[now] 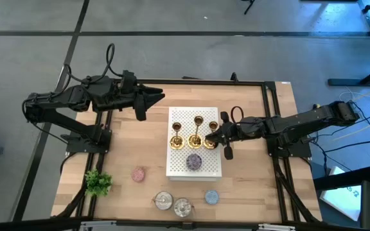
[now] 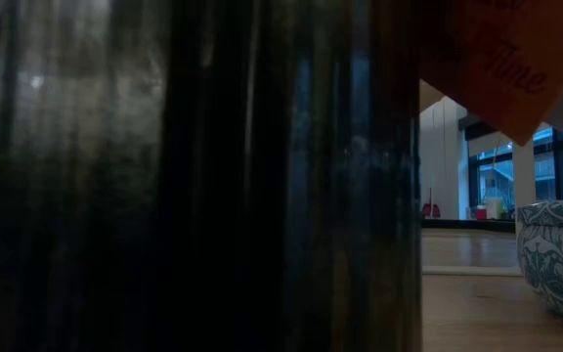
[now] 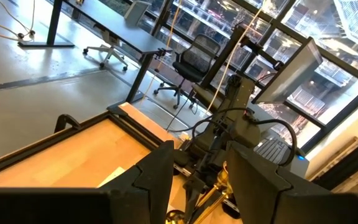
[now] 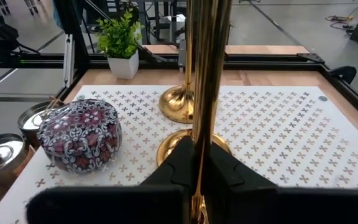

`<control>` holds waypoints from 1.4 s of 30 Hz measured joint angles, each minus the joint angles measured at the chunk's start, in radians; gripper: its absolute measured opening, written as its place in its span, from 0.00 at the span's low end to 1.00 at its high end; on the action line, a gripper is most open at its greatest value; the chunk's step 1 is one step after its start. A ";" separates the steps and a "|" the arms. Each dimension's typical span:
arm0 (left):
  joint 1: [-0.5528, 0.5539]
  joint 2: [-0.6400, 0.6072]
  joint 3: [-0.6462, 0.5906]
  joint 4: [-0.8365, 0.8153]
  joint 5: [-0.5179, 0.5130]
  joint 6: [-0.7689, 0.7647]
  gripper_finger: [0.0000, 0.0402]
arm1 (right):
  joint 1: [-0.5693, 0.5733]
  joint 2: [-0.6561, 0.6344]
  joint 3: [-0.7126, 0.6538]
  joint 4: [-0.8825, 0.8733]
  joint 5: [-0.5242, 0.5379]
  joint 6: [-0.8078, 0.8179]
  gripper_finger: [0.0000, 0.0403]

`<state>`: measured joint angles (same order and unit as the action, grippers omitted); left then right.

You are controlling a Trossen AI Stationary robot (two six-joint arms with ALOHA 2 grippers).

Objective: Pick & Place candle stick holders
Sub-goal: Put the gold candle holder on the shelf aligned with the other gold candle holders

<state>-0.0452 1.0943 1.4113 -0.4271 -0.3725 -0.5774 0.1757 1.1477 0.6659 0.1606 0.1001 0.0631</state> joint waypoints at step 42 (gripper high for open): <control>0.000 0.000 0.000 0.000 0.000 -0.004 0.36 | -0.013 0.002 0.002 -0.048 -0.025 0.106 0.09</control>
<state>-0.0452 1.0943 1.4113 -0.4269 -0.3729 -0.5816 0.1622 1.1492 0.6674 0.1131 0.0750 0.1692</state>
